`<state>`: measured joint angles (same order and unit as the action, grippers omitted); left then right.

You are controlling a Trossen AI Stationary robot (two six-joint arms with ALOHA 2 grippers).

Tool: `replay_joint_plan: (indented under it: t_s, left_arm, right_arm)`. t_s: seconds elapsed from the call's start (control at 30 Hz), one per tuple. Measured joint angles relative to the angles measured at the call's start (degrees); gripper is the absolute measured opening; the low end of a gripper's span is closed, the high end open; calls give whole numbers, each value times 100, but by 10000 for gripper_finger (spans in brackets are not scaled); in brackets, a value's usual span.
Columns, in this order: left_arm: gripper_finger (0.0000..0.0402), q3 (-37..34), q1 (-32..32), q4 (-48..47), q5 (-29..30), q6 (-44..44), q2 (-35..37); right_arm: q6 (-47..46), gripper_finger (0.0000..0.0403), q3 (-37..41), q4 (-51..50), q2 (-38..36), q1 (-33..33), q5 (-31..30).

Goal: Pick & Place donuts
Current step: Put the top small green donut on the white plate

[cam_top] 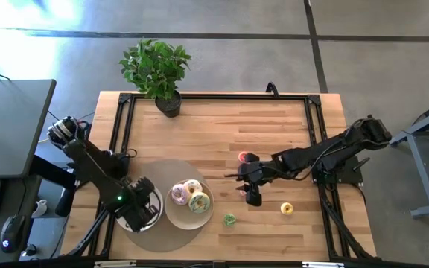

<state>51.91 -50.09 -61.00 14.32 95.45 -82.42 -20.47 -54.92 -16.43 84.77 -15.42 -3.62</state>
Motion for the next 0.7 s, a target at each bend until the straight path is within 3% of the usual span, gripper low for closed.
replay_joint_plan:
  t_s: [0.33, 0.7]
  left_arm:
    - [49, -636, -17, 106, -493, 84, 1]
    - [145, -777, -17, 504, -457, -114, 1]
  right_arm:
    - [437, 149, 0, 1, 4, -96, 126]
    - [334, 149, 0, 525, 694, -289, 436]
